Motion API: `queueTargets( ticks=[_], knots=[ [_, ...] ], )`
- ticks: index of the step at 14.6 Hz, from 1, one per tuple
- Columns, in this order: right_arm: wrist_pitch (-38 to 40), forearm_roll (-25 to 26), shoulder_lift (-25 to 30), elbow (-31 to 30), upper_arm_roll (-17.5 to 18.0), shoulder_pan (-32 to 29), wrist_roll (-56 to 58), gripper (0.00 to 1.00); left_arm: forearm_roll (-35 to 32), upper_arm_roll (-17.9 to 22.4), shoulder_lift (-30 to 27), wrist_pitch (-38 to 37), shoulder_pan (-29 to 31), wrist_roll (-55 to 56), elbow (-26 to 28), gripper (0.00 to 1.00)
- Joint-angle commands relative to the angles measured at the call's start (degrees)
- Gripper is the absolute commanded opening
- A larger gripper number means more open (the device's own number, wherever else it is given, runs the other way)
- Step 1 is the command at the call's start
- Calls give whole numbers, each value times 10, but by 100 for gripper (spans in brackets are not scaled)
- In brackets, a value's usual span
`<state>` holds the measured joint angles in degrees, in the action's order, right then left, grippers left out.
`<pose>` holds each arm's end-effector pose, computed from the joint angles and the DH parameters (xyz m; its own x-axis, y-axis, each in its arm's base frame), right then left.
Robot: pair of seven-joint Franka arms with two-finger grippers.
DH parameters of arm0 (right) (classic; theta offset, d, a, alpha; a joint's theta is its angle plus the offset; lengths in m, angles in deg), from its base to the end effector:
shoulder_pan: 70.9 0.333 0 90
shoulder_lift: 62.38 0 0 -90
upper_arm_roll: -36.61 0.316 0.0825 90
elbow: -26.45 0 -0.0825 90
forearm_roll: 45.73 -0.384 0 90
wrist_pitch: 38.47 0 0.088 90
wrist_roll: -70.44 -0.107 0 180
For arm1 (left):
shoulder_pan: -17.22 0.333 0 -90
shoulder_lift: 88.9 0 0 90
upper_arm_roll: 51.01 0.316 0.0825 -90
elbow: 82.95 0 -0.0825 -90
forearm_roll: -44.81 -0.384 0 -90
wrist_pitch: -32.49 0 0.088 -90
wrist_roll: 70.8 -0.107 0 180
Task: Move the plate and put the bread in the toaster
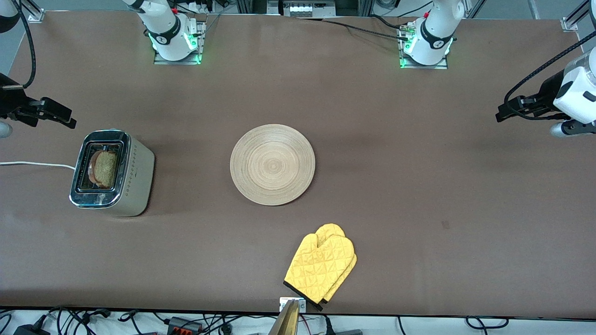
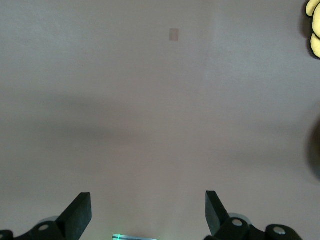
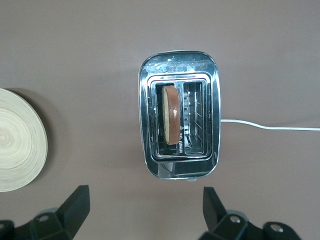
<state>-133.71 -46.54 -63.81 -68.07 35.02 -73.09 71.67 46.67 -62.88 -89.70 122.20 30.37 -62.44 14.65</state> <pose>0.5664 -0.0358 0.5810 0.9989 -0.0458 -0.0121 -0.0459 -0.9989 -0.0136 0.5433 0.0080 0.5694 0.9777 0.1674 -0.1267 0.1702 -0.9854 0.0111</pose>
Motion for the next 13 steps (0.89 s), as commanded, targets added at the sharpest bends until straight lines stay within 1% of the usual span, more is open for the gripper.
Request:
queueTargets(
  ticks=[1,13],
  knots=[
    [-3,19,16,-15,5,-4,18,100,-7,0,8,-12,1,-12,-17,100],
    [9,21,16,-12,5,-3,26,100,-7,0,8,-12,3,-14,-17,100]
  ],
)
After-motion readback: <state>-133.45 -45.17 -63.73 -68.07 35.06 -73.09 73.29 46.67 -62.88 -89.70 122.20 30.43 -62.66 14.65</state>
